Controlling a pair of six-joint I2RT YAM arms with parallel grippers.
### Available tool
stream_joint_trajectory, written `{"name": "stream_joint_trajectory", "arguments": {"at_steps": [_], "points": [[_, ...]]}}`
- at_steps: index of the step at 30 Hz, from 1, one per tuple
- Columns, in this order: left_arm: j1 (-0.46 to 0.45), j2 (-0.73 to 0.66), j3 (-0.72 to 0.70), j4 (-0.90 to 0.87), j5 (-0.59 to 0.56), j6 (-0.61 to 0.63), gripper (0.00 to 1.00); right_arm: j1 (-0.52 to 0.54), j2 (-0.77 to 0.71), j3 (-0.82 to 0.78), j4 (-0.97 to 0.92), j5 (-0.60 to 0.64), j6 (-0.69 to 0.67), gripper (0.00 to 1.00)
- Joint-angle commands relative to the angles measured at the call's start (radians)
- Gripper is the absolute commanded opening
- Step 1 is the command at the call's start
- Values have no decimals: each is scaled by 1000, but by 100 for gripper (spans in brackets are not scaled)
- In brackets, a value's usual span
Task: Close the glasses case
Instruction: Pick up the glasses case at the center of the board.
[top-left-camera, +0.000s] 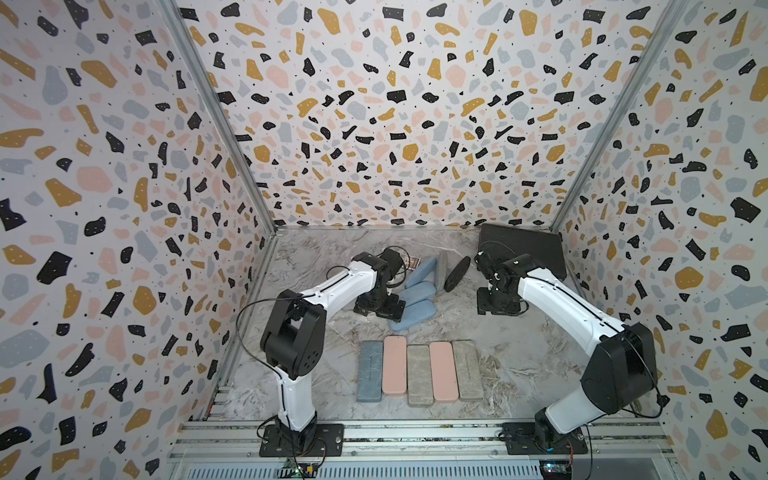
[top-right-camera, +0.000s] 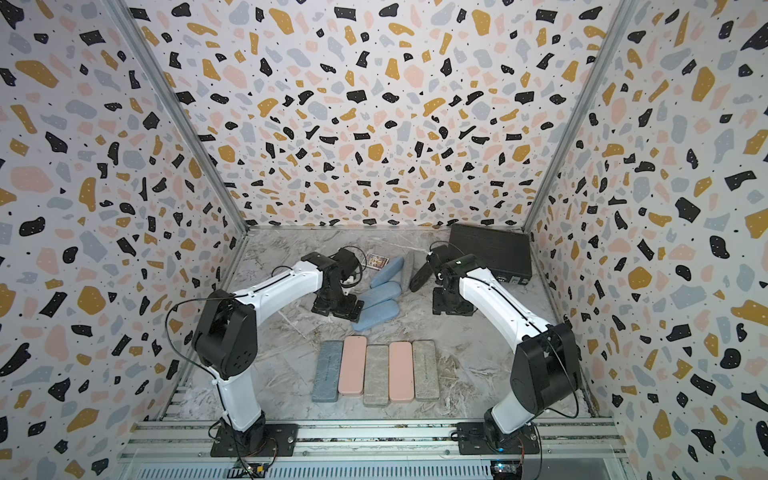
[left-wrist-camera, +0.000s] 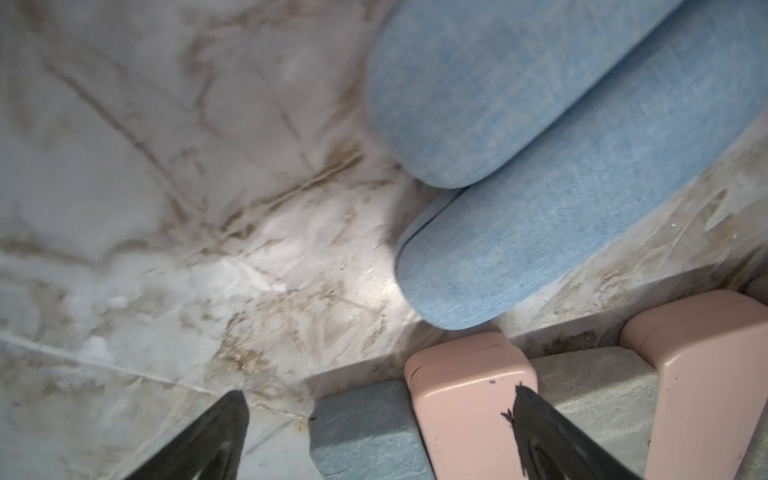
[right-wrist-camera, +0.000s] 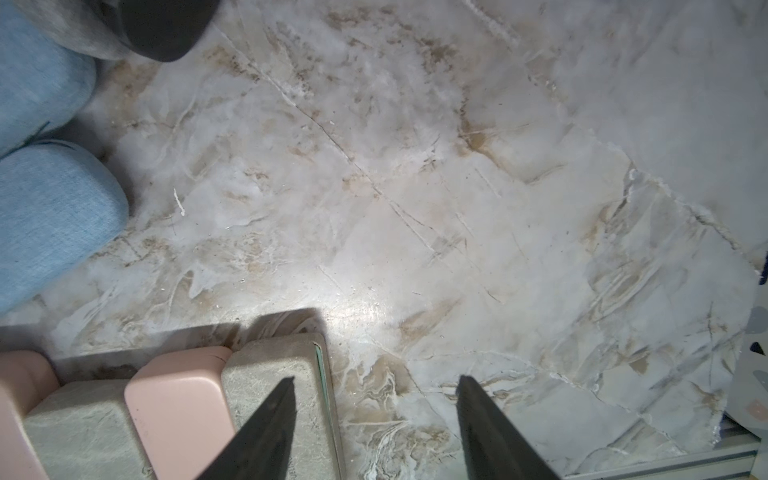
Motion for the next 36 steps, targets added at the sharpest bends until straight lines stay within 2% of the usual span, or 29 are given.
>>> {"name": "stream_joint_trajectory", "arguments": {"at_steps": [1, 5, 11, 18, 26, 36], "points": [[-54, 57, 70, -56, 12, 90, 99, -9, -8, -5, 6, -27, -12, 64], [-90, 115, 131, -63, 9, 105, 99, -26, -16, -24, 18, -41, -14, 64], [-106, 208, 213, -75, 43, 116, 99, -44, -26, -39, 21, -45, -25, 64], [-120, 305, 300, -93, 26, 123, 99, -57, -46, -60, 26, -53, -28, 64], [-121, 361, 395, -107, 2, 113, 99, -66, -63, -87, 32, -64, -32, 64], [-137, 409, 445, -95, 18, 91, 98, -70, -74, -100, 32, -64, -39, 64]]}}
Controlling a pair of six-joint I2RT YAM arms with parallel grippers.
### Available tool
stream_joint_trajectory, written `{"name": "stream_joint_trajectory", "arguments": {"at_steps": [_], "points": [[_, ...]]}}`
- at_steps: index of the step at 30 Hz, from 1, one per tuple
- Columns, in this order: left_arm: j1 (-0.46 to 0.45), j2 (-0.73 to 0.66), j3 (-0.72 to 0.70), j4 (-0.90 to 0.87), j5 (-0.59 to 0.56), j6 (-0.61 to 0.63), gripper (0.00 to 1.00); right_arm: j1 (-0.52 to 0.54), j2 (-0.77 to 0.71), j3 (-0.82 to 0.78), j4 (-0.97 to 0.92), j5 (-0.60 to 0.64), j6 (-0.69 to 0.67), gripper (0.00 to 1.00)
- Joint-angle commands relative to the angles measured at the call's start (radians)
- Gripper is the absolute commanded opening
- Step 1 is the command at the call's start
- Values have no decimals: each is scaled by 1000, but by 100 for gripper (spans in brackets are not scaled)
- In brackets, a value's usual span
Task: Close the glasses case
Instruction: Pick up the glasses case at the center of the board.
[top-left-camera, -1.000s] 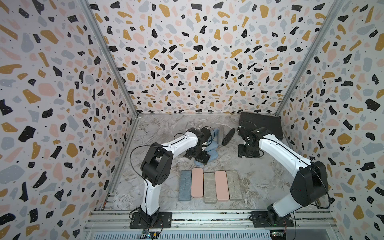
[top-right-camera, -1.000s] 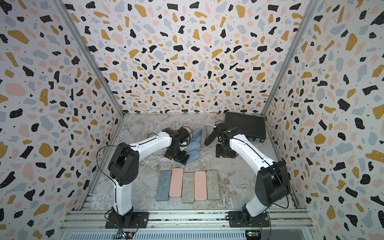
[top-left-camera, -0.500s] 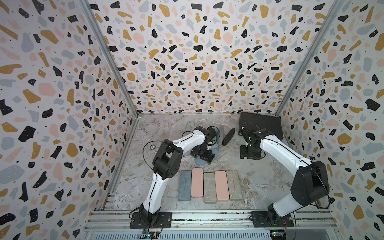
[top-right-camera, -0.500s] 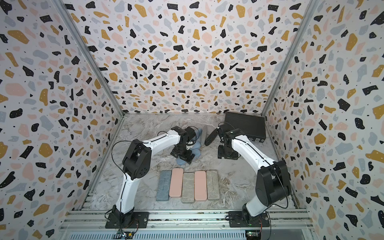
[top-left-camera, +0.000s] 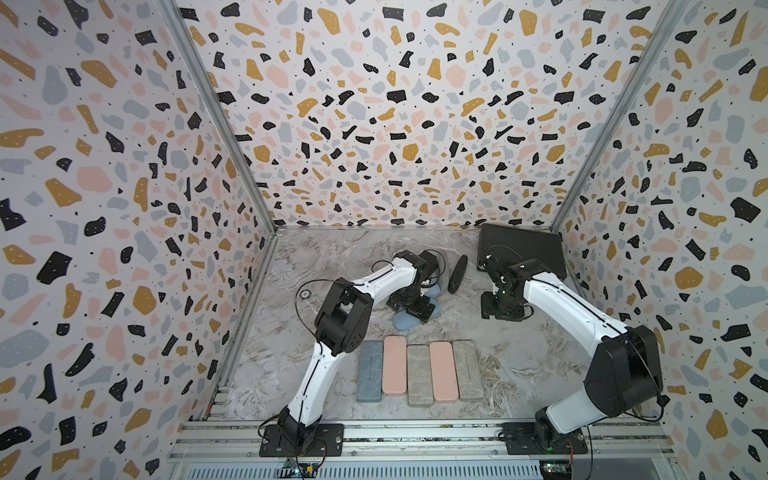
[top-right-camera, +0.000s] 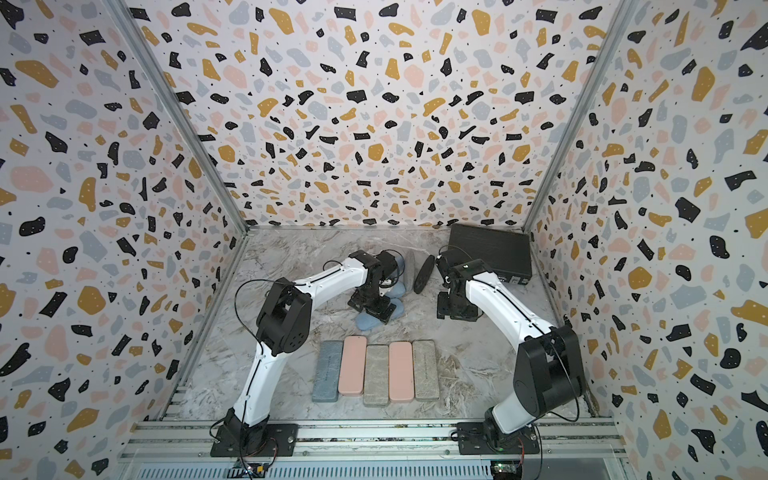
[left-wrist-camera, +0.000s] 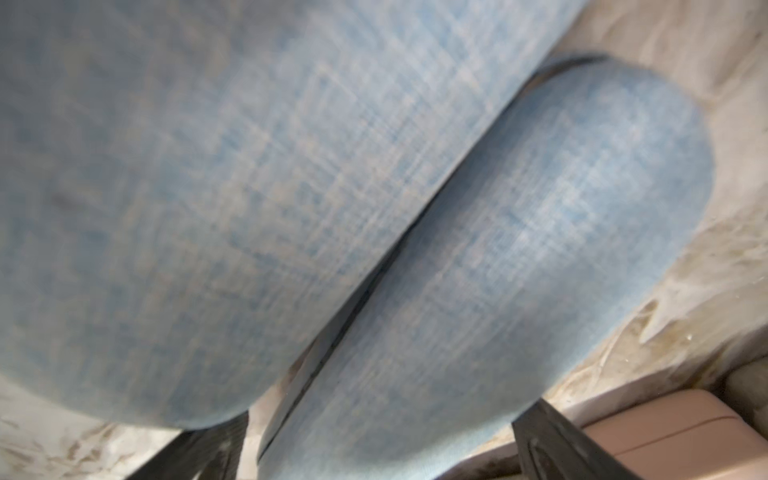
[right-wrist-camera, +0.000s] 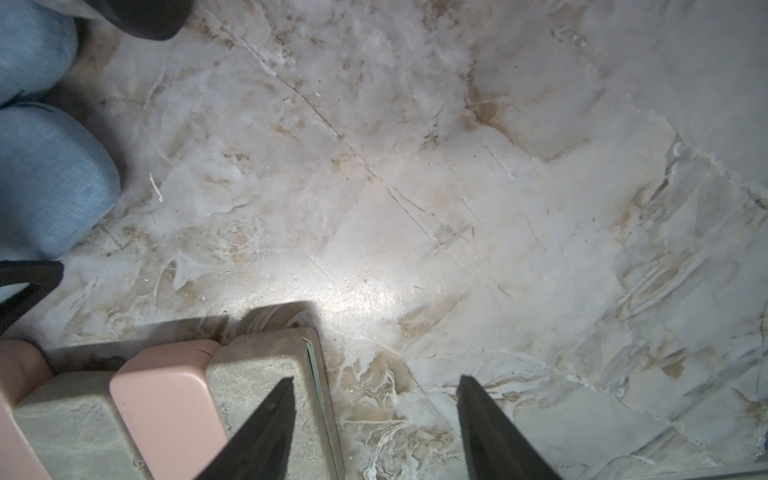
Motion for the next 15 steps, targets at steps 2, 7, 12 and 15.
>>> {"name": "stream_joint_trajectory", "arguments": {"at_steps": [2, 7, 12, 15], "points": [[-21, 26, 35, -9, 6, -10, 95, -7, -48, -16, -13, 4, -9, 64], [-24, 31, 41, -10, 3, -26, 70, -9, -61, -24, -13, -1, -5, 65], [-24, 18, 27, -13, -20, -41, 56, -11, -70, -26, -13, -9, -2, 64], [-24, -20, 1, -3, -31, -55, 56, -11, -80, -30, -14, -15, 1, 64]]}}
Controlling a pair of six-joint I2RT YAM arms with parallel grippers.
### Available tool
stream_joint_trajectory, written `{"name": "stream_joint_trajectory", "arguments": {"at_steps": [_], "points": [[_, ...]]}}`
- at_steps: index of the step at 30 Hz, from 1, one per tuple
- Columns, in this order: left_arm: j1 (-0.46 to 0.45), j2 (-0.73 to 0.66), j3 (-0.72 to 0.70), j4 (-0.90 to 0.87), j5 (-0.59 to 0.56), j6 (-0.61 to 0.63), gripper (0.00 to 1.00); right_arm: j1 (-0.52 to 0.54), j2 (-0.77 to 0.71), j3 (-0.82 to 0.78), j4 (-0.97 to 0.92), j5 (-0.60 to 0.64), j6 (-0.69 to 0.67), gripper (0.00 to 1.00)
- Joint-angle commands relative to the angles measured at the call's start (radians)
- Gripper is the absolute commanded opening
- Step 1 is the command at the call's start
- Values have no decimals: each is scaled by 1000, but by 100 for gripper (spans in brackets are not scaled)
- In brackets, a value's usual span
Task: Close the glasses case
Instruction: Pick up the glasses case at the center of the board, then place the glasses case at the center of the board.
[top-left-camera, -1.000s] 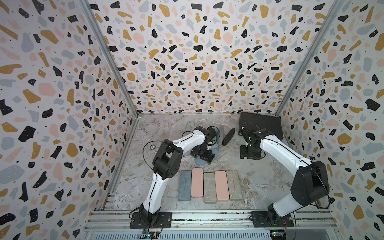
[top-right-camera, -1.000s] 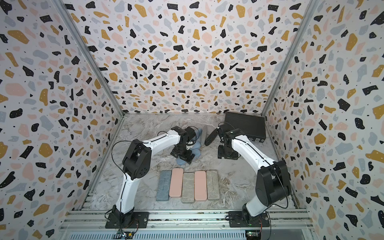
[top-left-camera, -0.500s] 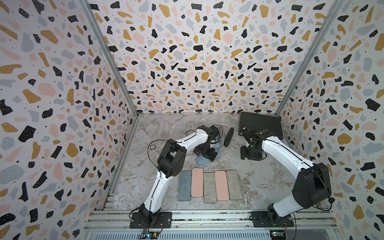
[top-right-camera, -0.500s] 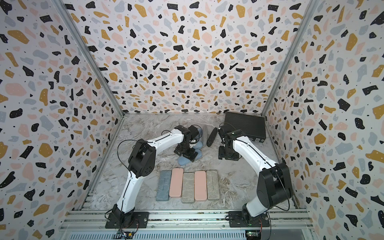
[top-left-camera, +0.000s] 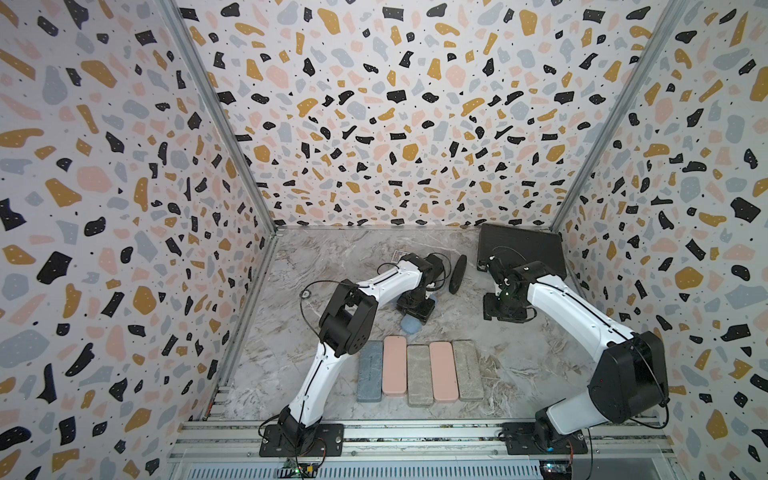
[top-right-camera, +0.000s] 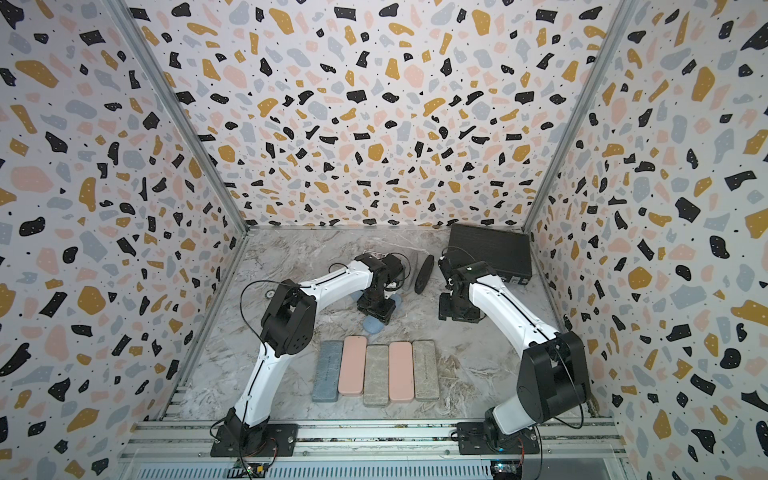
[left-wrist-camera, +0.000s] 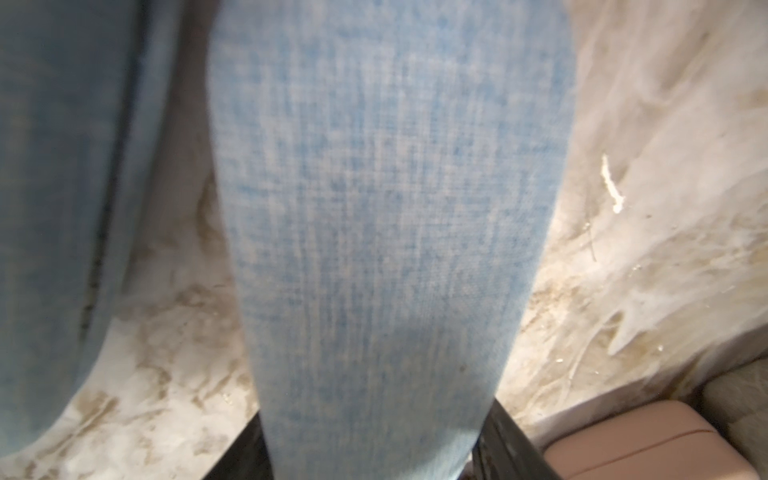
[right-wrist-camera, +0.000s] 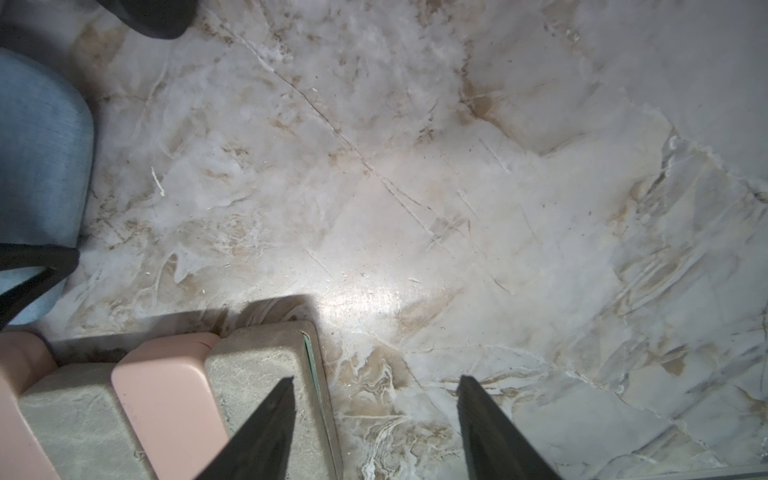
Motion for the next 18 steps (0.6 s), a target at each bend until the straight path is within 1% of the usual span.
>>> {"name": "stream_joint_trajectory", "arguments": {"at_steps": [1, 6, 9, 11, 14, 16, 18], "points": [[2, -55, -22, -9, -24, -31, 56, -3, -44, -8, -15, -9, 6, 64], [2, -197, -57, -22, -21, -65, 56, -3, -59, -11, -15, -14, 7, 64], [12, -311, -105, -26, -53, -94, 57, -3, -48, 12, -10, -39, -14, 64], [46, -388, -171, -11, -56, -124, 57, -3, -21, 46, -9, -54, -29, 65], [149, -481, -324, 52, -14, -169, 57, -4, 48, 131, -9, -56, -47, 65], [217, -509, -414, 85, 3, -181, 57, -3, 113, 204, -9, -55, -59, 65], [256, -514, -468, 113, -1, -186, 57, -3, 187, 276, -9, -44, -67, 65]]}}
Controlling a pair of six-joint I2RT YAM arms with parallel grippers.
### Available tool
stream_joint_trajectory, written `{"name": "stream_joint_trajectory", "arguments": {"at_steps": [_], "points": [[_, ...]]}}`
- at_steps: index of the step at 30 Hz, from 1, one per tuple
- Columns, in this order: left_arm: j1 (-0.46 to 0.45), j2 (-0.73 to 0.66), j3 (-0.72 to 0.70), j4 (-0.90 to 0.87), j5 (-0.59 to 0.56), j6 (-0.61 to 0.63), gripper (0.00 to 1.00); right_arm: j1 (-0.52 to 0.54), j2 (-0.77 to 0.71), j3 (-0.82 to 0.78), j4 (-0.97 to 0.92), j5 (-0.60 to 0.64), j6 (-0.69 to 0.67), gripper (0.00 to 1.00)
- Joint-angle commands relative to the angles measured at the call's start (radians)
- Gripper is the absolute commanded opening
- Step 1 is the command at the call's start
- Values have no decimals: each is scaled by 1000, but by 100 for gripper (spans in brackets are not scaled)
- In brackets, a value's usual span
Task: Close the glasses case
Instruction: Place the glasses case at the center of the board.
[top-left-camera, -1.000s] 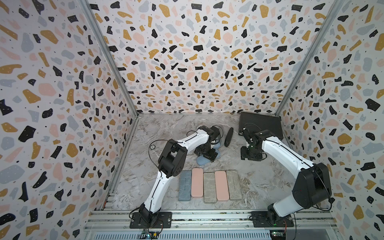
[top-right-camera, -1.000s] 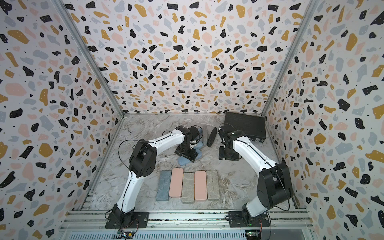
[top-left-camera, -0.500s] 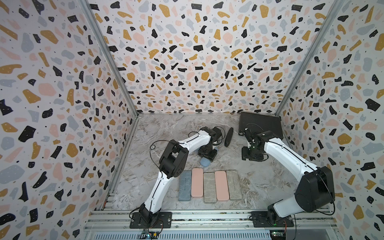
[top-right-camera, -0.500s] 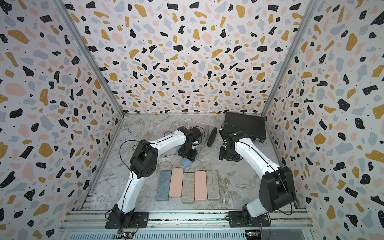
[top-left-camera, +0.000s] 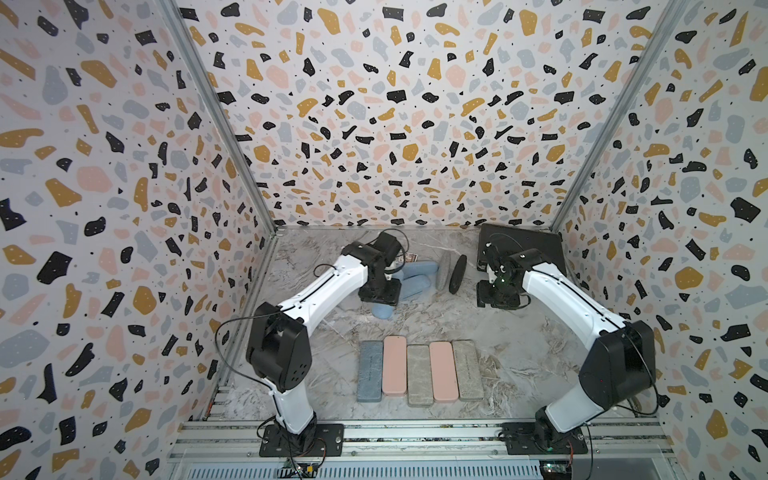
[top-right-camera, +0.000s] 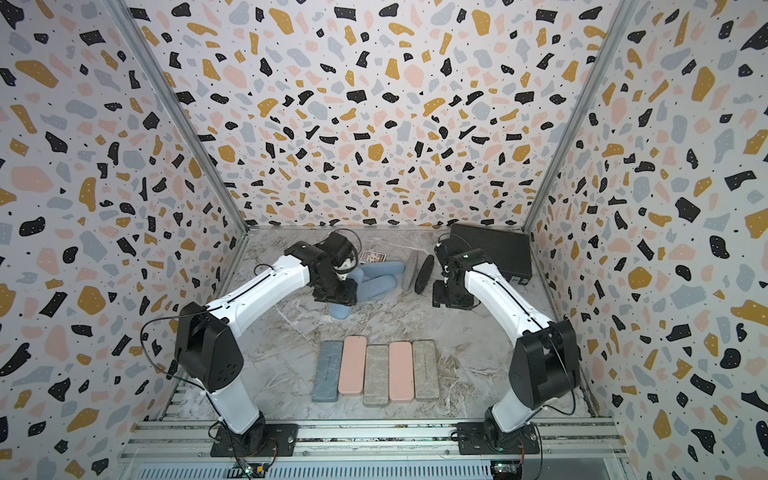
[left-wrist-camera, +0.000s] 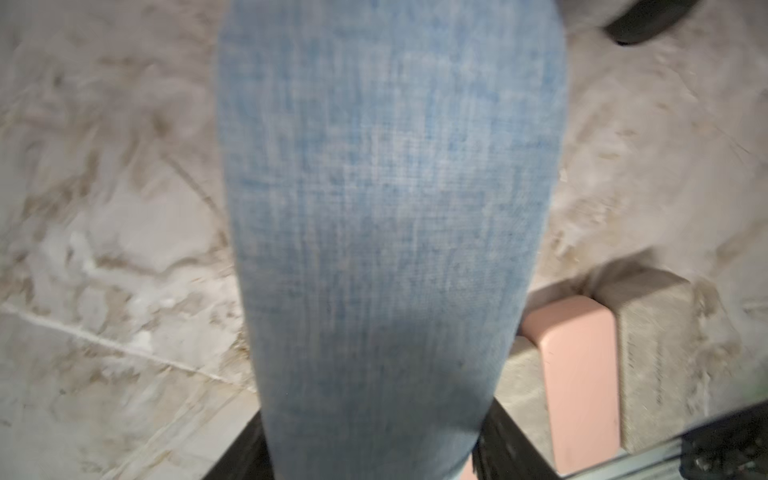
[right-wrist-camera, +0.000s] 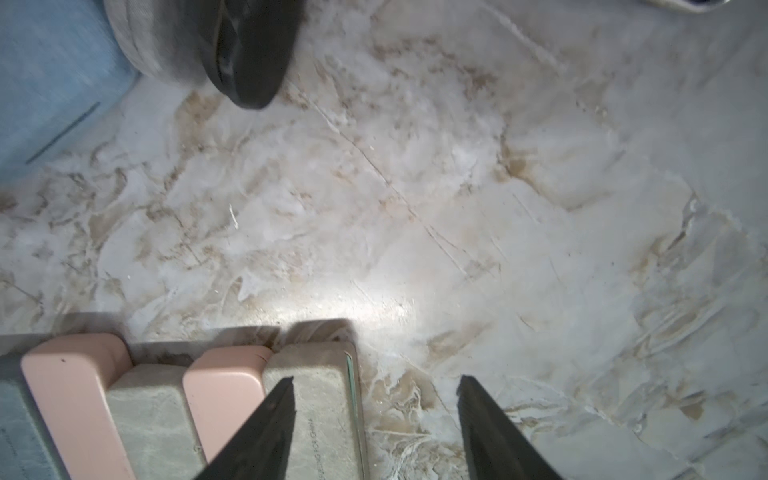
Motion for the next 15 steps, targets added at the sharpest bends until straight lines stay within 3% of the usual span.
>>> {"name": "stream_joint_trajectory", "arguments": {"at_steps": [1, 15], "points": [[61, 30, -109, 67, 0, -43, 57, -3, 98, 123, -4, 11, -29, 65], [132, 136, -192, 203, 34, -78, 56, -9, 554, 602, -10, 15, -11, 64]]}}
